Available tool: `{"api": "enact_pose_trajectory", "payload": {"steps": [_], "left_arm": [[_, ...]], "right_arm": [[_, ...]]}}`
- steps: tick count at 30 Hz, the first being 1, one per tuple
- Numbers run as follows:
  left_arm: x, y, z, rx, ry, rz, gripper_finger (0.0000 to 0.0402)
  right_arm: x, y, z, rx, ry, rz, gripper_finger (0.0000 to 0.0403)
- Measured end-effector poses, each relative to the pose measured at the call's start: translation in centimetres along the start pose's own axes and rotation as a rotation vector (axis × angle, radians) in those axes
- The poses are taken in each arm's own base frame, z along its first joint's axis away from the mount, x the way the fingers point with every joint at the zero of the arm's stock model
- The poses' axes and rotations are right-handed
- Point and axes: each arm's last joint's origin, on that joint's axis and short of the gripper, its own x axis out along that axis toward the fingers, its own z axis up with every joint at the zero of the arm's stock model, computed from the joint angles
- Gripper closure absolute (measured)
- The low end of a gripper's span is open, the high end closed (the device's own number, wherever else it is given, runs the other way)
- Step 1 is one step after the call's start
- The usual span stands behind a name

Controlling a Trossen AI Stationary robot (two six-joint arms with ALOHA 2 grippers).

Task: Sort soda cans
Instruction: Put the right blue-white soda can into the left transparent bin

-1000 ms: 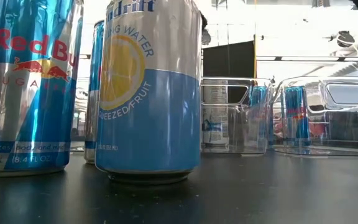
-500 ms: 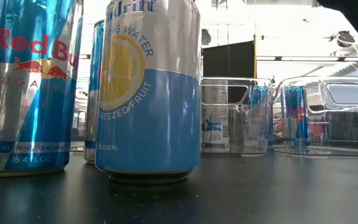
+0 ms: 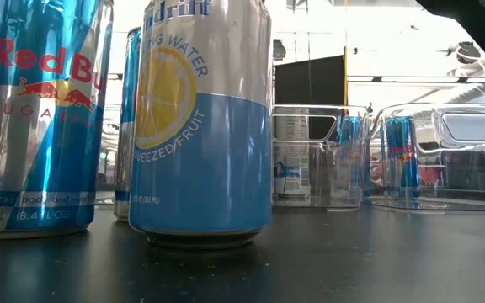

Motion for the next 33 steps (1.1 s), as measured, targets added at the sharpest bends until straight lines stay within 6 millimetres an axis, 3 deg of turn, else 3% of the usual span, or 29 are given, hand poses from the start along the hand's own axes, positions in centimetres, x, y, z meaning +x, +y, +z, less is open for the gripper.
{"api": "enact_pose_trajectory", "payload": {"steps": [20,33], "left_arm": [[0.0,-0.05,0.02,-0.002,0.002,-0.014,0.0061],[0.0,-0.06,0.02,-0.002,0.003,-0.015,0.0061]], "right_arm": [[0.08,-0.01,0.07,0.005,-0.005,0.0,0.0093],[-0.69,0.45,0.62,-0.178,-0.046,0.089,0.0093]]}}
